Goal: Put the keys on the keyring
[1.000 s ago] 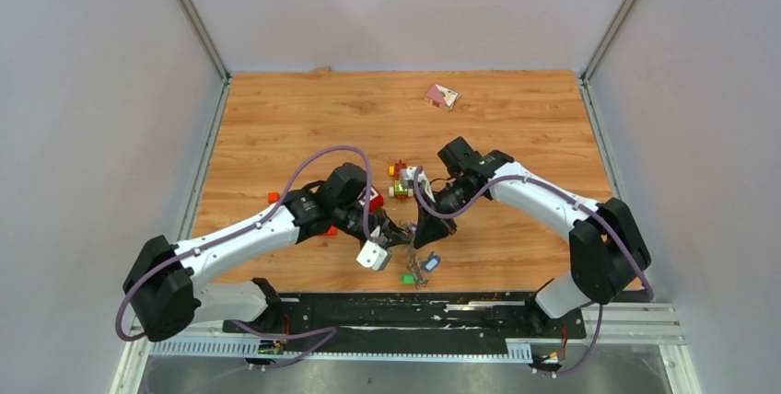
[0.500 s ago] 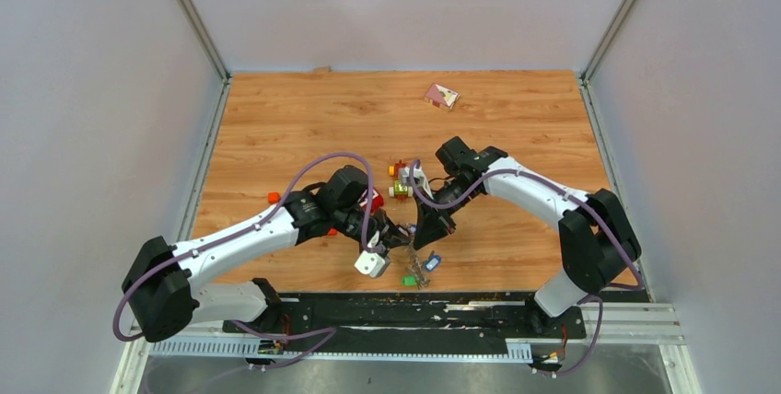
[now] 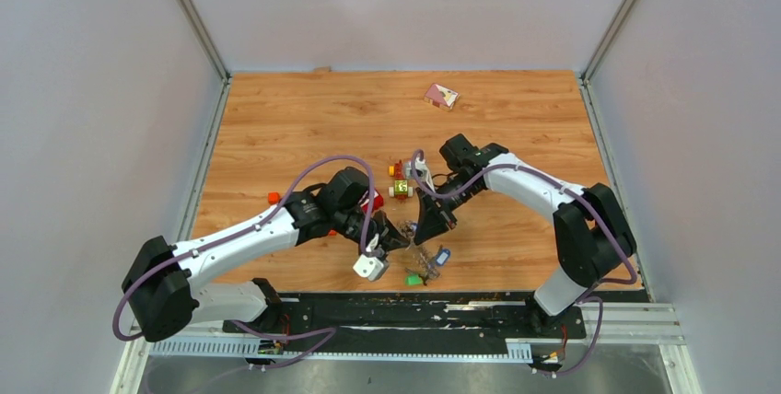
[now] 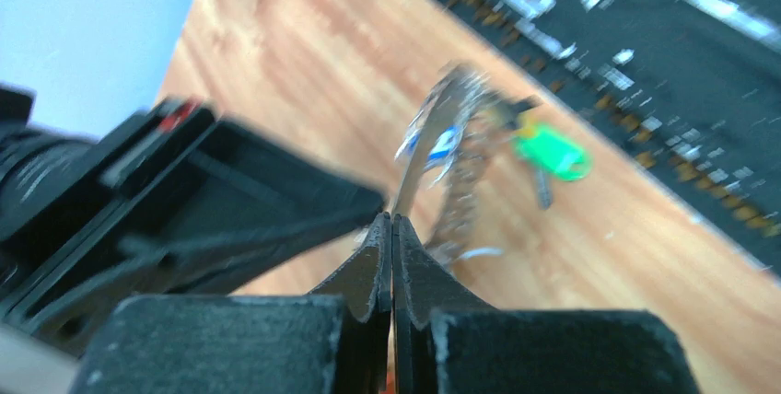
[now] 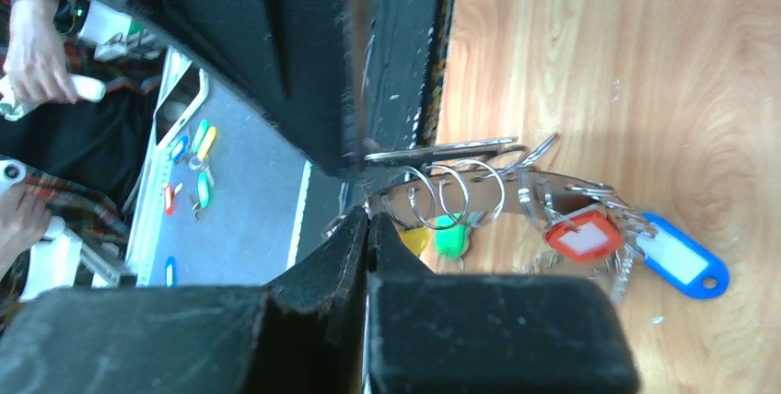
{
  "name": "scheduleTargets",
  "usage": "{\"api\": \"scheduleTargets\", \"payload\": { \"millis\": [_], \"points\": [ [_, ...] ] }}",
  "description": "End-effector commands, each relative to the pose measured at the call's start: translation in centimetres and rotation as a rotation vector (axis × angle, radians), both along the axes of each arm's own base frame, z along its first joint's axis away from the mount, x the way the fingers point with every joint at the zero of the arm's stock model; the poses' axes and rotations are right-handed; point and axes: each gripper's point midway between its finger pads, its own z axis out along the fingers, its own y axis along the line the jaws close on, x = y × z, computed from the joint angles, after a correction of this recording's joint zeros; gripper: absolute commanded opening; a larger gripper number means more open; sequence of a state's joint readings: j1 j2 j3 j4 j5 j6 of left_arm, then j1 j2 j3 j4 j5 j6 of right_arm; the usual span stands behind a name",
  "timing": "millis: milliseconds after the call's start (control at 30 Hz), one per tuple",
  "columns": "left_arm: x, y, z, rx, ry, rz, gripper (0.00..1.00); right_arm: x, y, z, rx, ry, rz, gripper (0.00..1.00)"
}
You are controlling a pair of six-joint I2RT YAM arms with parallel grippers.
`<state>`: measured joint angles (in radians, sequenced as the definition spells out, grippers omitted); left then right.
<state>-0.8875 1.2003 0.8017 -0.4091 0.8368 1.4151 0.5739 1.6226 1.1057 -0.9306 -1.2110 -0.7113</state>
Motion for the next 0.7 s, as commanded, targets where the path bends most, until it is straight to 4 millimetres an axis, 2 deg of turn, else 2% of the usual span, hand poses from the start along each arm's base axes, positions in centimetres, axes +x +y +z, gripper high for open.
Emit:
{"api": "scheduleTargets", "payload": {
  "millis": [0, 333, 467, 667],
  "points": [
    [-5.5, 1.4, -1.3, 0.064, 0.188, -0.138, 0.00, 4.4, 1.6, 2.4, 0.148, -0.164, -0.029, 0.00],
    [-5.2, 1.2, -1.1, 0.057, 0.188, -0.117, 0.00, 4.4, 1.6, 2.1, 0.146, -0.146, -0.028, 0.00],
    [-3.7, 0.6, -0.1, 0.041, 0.215, -0.013, 0.00, 3.9, 1.1, 2.2, 0.150, -0.175, -0.005, 0.00],
    [-0.7, 0.8, 1.9, -0.038, 0.317, 0.163, 0.00, 3.1, 0.1, 2.9, 0.205, -0.390, 0.043, 0.00]
  ]
}}
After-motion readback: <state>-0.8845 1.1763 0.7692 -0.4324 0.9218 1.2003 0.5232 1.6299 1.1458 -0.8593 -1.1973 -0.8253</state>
